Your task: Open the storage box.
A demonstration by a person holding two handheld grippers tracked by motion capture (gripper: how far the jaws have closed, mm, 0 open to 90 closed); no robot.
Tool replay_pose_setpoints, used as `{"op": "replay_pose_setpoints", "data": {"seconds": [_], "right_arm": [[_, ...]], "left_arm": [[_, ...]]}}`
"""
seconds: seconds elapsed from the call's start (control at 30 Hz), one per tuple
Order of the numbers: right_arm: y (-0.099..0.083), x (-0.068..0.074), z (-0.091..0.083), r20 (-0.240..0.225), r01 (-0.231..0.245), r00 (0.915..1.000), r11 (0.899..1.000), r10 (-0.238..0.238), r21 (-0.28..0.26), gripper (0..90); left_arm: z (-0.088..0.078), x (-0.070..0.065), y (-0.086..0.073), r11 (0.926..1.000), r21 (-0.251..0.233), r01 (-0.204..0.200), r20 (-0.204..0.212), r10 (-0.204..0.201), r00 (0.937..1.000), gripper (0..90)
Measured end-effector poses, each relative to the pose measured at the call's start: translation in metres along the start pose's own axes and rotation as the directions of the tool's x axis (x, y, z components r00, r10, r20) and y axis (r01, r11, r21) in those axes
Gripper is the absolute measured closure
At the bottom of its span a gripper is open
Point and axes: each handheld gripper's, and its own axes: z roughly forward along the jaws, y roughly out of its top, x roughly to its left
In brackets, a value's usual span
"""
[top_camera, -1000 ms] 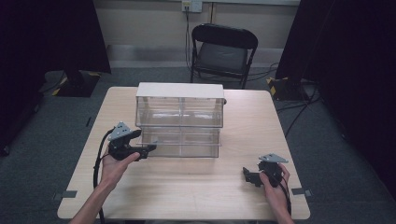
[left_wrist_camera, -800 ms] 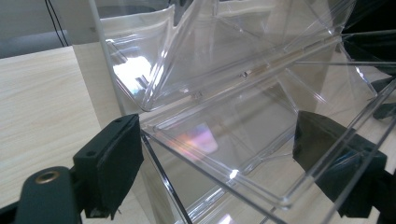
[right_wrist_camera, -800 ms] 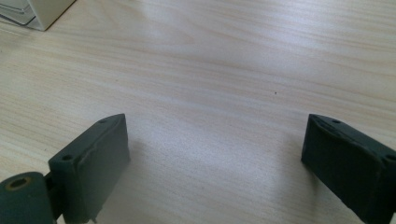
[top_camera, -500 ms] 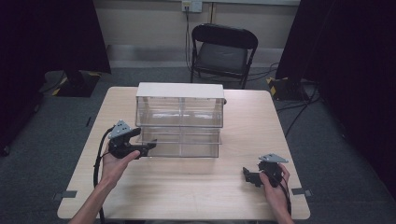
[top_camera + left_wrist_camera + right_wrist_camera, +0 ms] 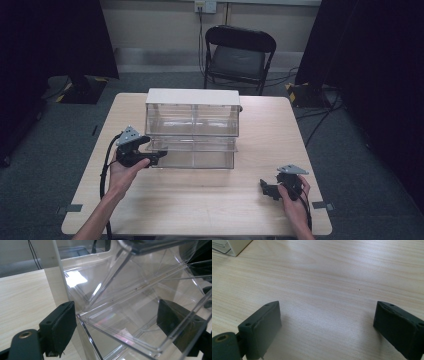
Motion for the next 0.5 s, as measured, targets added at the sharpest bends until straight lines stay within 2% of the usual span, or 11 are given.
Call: {"op": "replay_pose_setpoints", "data": {"seconds": [0.5], "right_arm": [[0.0000, -0.0001, 0.0000, 0.000, 0.001, 1.0000, 1.000, -0.001, 0.000, 6.9]], "left_arm": [[0.0026, 0.0001, 0.0006, 0.9998, -0.006, 0.017, 0.004, -0.017, 0.9998, 15.7]]}}
